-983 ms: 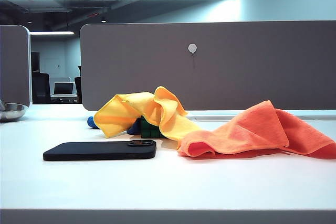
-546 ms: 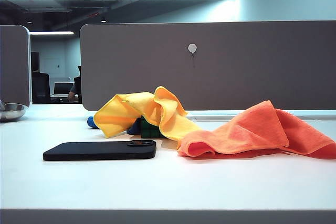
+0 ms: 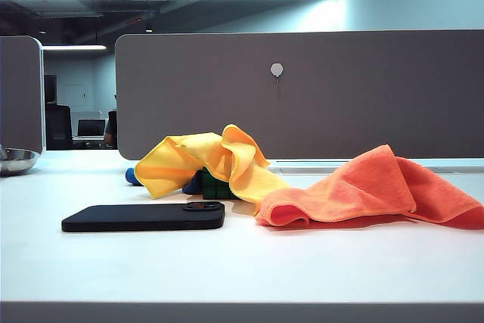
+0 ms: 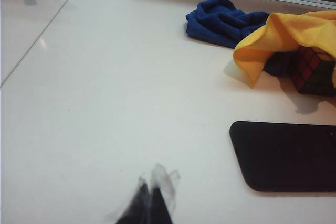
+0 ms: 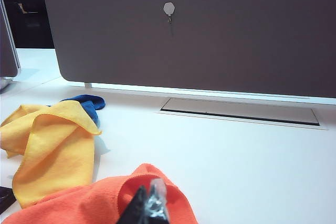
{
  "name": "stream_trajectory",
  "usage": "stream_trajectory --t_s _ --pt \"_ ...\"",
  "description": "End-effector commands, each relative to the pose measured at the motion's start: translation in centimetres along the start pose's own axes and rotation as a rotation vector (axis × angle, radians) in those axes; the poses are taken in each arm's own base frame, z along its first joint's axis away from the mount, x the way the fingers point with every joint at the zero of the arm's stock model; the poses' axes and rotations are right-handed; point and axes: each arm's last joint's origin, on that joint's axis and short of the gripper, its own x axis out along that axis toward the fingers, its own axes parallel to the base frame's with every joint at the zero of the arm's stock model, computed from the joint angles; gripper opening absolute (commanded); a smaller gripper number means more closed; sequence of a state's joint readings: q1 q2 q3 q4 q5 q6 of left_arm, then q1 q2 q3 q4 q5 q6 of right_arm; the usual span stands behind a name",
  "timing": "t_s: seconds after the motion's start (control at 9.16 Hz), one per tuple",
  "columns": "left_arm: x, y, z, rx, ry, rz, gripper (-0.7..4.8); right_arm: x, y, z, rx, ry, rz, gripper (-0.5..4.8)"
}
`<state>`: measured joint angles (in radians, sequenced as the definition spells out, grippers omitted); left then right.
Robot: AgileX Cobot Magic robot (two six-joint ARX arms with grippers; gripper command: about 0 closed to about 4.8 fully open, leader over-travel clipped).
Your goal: Pick up a rag that is the same color as the top surface of the Rubik's Cube and cover the cube with it.
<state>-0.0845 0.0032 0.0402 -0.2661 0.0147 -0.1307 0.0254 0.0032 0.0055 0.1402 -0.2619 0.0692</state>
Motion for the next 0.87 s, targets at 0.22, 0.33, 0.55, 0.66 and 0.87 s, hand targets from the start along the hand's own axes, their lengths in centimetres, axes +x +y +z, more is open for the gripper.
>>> stream_trajectory --t_s 0.22,0.33,0.55,0.66,0.87 --pt "0.0 0.0 0.0 -0.028 -0.003 0.003 -0.06 0.0 -0.1 0.0 -0.001 -0.013 -0.033 -0.01" --pt "0.0 0.0 0.0 -0.027 -0.003 0.003 -0.06 0.0 -0.3 0.0 -0.021 -0.016 -0.088 -0.01" --pt "0.0 0.0 0.0 -0.027 -0.003 0.003 -0.06 0.0 -0.3 0.0 -0.049 -0.013 -0.114 -0.01" --pt "0.0 0.0 0.0 -0.027 -0.003 0.003 -0.06 0.0 -0.5 0.0 -0.057 -0.012 -0.147 -0.01" --pt "0.0 0.0 0.0 -0.027 -0.003 0.003 -0.06 -0.2 -1.2 0.0 -0.064 -0.008 -0.256 -0.01"
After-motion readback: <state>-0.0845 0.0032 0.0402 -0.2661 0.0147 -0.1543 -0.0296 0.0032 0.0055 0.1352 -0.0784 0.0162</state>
